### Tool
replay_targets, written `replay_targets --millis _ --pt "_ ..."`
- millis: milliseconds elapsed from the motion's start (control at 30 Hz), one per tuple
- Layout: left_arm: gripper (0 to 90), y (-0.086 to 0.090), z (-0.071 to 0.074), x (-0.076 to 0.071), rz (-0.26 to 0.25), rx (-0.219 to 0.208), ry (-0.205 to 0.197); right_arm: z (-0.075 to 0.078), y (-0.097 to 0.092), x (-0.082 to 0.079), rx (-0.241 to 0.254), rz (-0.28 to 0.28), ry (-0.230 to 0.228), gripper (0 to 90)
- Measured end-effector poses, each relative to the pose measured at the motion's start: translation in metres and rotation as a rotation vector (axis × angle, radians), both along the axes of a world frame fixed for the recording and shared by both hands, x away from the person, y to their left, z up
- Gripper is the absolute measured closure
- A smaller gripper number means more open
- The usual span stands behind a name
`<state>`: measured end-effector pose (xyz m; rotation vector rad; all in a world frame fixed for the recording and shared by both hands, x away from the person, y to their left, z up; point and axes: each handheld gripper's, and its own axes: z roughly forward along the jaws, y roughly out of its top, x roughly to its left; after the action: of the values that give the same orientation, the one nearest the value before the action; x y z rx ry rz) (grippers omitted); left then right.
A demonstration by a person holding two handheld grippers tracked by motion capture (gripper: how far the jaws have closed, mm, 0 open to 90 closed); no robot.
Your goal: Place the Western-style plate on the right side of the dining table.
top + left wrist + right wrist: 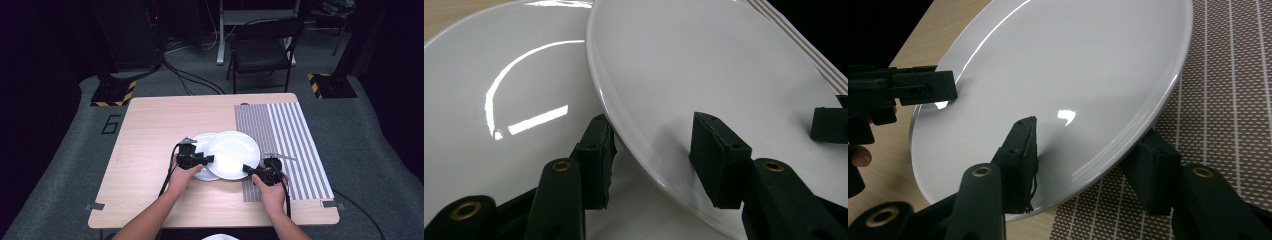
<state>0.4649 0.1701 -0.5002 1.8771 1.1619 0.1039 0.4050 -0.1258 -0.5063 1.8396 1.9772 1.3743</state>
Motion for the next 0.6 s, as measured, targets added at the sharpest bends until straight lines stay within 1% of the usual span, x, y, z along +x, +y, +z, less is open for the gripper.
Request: replay_targets --millis 33,100,267,467,600 --pt "52.8 0.000 0.000 0.000 0.000 0.000 0.000 0.000 0.000 0.000 -0.002 0.001 -0.002 49.7" --pt "52.7 -0.001 0.002 0.000 0.001 0.004 -0.013 0.001 0.000 0.000 -0.002 0.003 -0.006 49.7" --pt "52.7 -0.001 0.006 0.000 0.006 0.010 -0.023 0.003 0.000 0.000 0.005 0.005 -0.016 49.7" --pt "52.7 -0.003 0.010 0.002 0.015 0.021 -0.039 0.008 0.000 0.001 -0.009 0.010 -0.035 50.3" --pt "52.7 -0.003 0.014 0.003 0.021 0.019 -0.049 0.010 -0.001 0.002 0.015 0.009 -0.042 50.4"
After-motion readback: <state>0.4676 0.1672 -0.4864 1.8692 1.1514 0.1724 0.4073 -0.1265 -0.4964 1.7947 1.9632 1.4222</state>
